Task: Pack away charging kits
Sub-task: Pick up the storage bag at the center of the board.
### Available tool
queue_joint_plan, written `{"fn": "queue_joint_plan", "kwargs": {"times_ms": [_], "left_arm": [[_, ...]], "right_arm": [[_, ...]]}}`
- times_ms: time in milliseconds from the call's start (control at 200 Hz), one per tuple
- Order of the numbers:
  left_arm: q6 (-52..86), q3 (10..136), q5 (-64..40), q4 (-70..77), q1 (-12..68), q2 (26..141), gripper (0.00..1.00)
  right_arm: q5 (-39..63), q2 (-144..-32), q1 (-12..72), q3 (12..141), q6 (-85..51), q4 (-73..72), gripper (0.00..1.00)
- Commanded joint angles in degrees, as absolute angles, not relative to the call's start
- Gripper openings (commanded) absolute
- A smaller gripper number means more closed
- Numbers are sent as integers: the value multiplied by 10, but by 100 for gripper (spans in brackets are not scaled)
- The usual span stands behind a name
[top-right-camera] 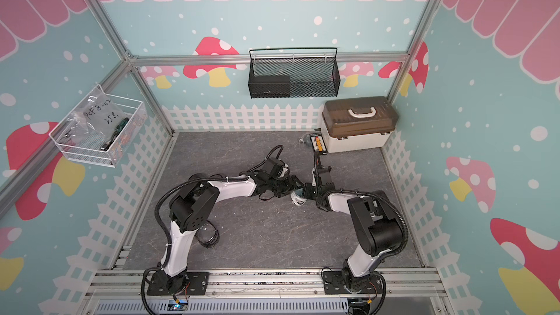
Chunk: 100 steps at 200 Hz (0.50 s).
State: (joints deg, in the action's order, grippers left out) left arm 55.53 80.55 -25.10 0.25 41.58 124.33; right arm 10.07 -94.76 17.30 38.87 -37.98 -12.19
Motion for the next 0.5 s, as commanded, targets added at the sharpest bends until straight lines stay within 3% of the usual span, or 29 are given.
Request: {"fn": "queue_joint_plan", "kwargs": {"times_ms": [0, 495], "left_arm": [[580, 787, -262, 5, 418, 1279, 73], [592, 807, -277, 15, 415, 1328, 59]], "right_arm": [[118, -974, 180, 387, -382, -100, 0], [127, -961, 183, 383, -386, -109, 0]]}}
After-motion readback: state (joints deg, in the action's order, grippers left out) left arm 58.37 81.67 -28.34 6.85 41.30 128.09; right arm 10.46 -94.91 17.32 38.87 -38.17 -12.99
